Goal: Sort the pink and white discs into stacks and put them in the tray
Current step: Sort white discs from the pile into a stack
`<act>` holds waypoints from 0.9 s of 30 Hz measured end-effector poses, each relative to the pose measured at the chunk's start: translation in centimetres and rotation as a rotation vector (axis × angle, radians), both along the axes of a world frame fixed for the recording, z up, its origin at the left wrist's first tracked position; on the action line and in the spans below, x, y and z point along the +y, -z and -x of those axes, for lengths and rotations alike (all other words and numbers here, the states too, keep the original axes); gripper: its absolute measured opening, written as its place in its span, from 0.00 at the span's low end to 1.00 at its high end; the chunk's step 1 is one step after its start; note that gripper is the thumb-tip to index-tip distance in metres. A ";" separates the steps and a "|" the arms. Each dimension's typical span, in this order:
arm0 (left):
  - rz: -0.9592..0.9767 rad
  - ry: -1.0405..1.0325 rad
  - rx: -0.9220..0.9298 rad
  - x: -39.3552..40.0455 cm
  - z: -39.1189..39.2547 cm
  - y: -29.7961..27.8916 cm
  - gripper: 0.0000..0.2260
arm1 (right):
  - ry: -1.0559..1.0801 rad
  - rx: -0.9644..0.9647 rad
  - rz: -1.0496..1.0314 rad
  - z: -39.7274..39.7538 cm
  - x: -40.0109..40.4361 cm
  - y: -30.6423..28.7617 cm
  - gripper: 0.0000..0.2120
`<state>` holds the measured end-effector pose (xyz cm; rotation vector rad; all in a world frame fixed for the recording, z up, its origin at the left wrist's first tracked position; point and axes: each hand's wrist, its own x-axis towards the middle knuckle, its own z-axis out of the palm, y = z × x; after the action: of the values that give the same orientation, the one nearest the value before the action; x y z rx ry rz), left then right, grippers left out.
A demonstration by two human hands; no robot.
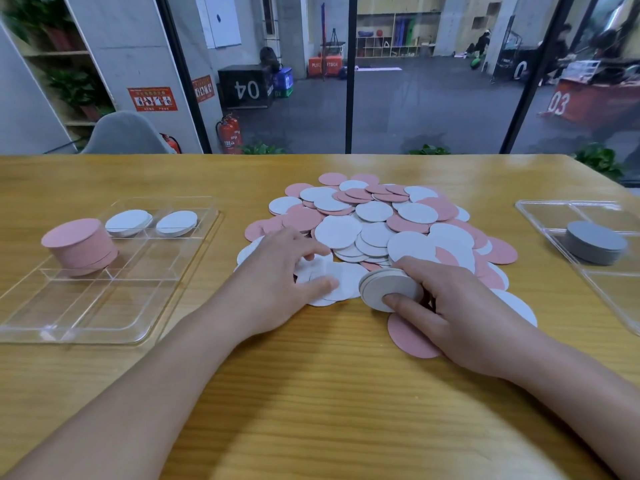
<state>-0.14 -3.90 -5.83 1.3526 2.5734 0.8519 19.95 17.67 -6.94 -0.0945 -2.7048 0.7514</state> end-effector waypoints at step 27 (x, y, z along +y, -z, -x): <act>-0.431 0.024 -0.320 -0.1 0.1 -1.0 0.12 | -0.004 -0.031 0.016 0.0 0.4 0.2 0.11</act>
<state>-0.27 -3.98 -4.86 1.2071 2.2032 1.5439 19.96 18.05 -7.13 -0.1059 -2.7296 0.7794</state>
